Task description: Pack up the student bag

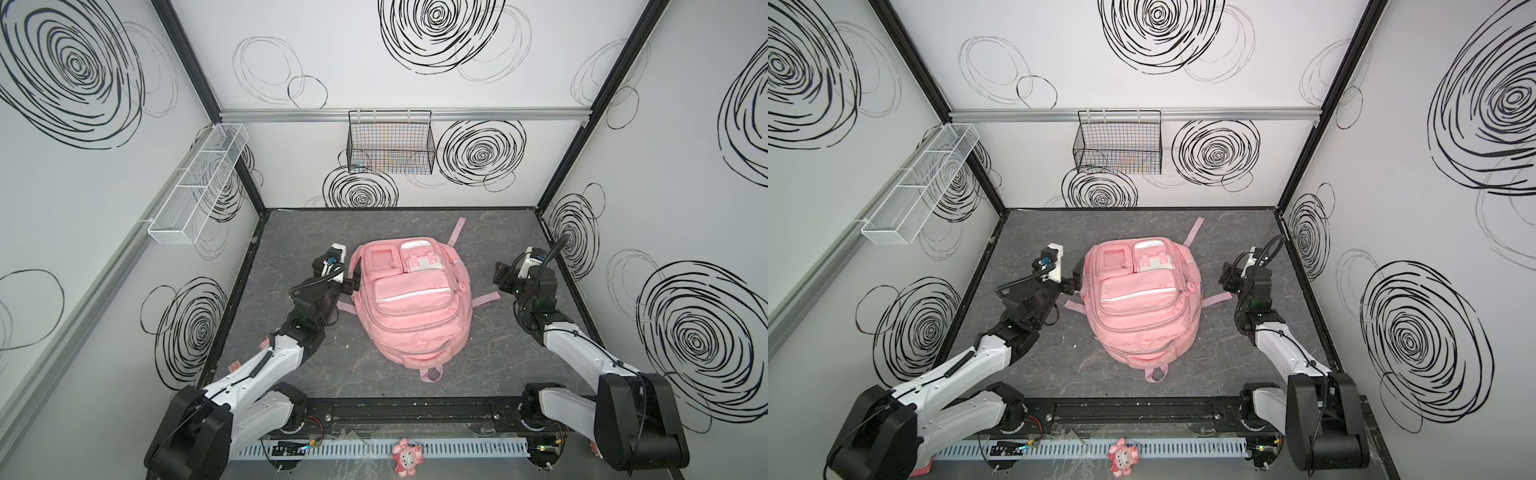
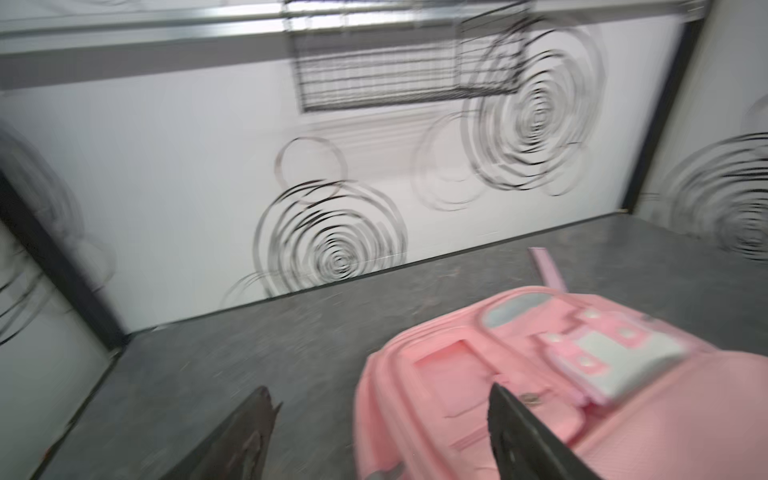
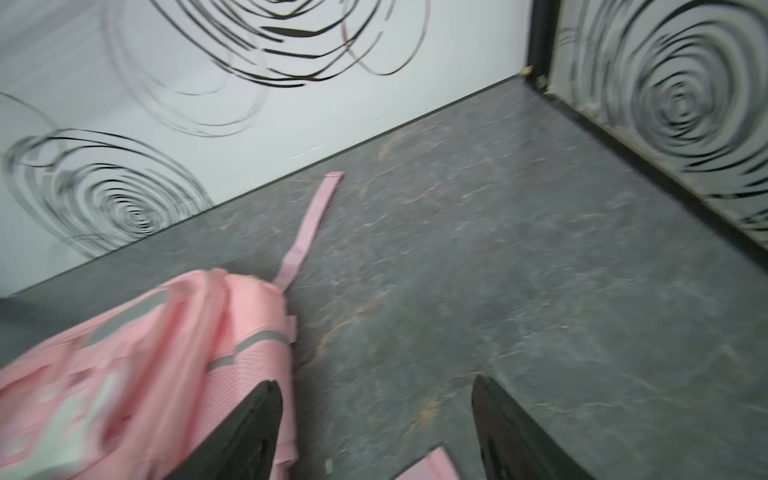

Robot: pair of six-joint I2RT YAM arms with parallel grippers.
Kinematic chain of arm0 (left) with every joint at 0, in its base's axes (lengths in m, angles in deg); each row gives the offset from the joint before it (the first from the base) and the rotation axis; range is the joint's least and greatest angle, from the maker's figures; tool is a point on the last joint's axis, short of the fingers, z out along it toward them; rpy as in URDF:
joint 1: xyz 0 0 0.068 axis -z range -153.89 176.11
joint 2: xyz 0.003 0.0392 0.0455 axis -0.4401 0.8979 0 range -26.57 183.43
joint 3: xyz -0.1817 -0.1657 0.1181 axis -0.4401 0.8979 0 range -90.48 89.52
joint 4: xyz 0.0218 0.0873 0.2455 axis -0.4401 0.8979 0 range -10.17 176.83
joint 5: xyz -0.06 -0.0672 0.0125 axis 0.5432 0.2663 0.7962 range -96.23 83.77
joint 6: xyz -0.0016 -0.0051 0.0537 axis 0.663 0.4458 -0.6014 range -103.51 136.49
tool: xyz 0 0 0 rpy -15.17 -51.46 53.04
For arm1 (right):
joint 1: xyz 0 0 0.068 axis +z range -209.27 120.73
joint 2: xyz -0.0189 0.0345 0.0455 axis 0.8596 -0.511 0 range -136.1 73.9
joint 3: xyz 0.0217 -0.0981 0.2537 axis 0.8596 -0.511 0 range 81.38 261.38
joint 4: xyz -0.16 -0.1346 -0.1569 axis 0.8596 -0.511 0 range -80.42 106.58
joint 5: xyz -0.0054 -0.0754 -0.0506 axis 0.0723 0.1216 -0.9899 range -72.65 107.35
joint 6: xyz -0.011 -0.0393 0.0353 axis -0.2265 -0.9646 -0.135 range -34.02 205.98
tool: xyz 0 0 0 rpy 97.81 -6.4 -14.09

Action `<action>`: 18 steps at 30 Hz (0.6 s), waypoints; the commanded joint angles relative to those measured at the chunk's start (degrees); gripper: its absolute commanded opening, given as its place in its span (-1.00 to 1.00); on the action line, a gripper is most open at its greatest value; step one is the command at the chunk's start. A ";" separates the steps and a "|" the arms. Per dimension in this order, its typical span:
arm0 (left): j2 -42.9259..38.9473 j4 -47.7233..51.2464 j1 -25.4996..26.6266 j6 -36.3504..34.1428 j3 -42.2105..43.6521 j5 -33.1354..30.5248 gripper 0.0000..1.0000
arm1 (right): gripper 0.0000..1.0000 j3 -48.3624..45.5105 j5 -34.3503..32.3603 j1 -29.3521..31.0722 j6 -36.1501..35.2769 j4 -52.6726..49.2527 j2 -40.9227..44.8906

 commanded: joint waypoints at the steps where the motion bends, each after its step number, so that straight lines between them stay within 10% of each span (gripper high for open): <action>1: 0.88 -9.58 -5.68 3.30 5.96 -13.95 0.67 | 0.55 -2.41 -14.38 -0.67 -9.84 12.29 -4.03; 11: 18.57 -29.72 -15.52 1.41 9.74 14.70 0.75 | 0.57 -12.94 1.96 -3.40 -16.36 46.02 -17.52; 14: 26.95 -46.41 -15.93 3.07 13.64 10.57 0.92 | 0.70 -12.51 1.89 -4.95 -14.48 44.00 -17.01; 15: 25.28 -44.01 -16.22 4.78 14.14 8.70 0.92 | 0.99 -10.56 0.54 -4.57 -13.42 38.86 -16.57; 18: 25.42 -43.28 -14.48 4.91 13.33 1.20 0.92 | 1.00 -12.32 0.15 -4.07 -14.81 43.43 -16.76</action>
